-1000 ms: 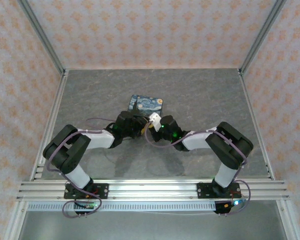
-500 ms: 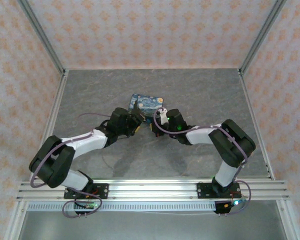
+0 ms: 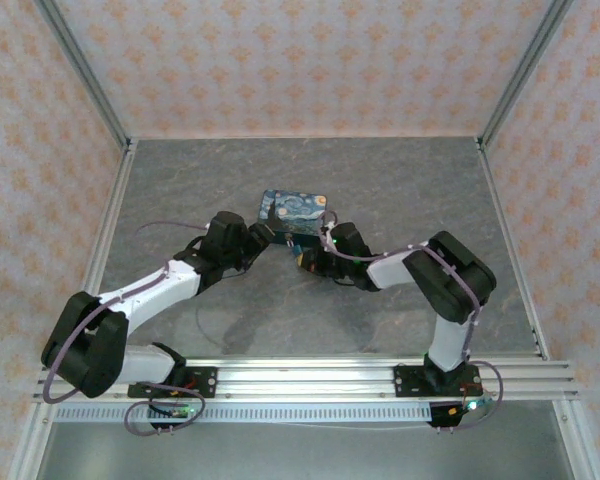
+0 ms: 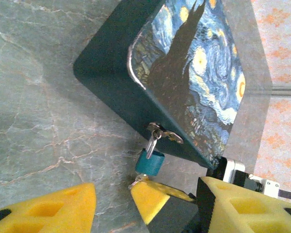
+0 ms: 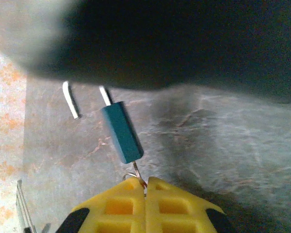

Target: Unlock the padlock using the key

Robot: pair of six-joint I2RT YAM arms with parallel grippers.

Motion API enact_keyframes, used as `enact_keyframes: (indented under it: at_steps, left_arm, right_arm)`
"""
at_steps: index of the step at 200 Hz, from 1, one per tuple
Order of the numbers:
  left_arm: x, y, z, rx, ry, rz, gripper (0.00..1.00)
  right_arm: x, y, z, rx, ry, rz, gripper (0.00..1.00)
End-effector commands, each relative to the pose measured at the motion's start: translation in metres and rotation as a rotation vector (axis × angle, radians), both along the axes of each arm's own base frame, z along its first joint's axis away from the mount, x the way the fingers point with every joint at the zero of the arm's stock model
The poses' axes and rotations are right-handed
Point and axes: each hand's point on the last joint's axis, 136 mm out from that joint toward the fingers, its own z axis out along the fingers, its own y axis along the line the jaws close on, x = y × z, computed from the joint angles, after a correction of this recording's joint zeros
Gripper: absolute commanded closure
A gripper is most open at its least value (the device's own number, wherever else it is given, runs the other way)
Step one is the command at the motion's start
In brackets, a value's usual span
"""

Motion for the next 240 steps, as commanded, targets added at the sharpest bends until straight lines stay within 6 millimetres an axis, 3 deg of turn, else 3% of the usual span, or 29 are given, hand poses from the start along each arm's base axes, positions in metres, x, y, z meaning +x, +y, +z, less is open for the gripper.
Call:
enact_keyframes:
  at_steps: [1,12,95,141,170,197,240]
  left_arm:
    - [0.003,0.009,0.007,0.030,-0.014,0.010,0.41]
    - [0.005,0.012,0.008,0.033,-0.015,0.010,0.40]
    - [0.027,0.037,0.017,0.177,-0.019,-0.031,0.30]
    - [0.051,0.042,0.025,0.321,-0.021,-0.117,0.25]
    - [0.068,0.033,0.017,0.352,-0.003,-0.178,0.25]
    - [0.082,0.026,0.005,0.360,0.024,-0.203,0.25]
    - [0.084,0.025,-0.022,0.371,0.085,-0.218,0.27]
  right_arm:
    - [0.004,-0.003,0.002,0.035,0.035,-0.066,1.00]
    - [0.004,-0.007,0.004,0.012,0.025,-0.069,1.00]
    - [0.001,-0.035,0.016,-0.110,-0.053,-0.098,0.69]
    - [0.015,-0.040,0.056,-0.035,-0.158,-0.067,0.56]
    - [0.024,-0.028,0.073,0.021,-0.191,-0.037,0.50]
    - [0.037,-0.023,0.076,0.015,-0.202,-0.043,0.48]
    - [0.058,-0.020,0.077,0.012,-0.223,-0.048,0.47]
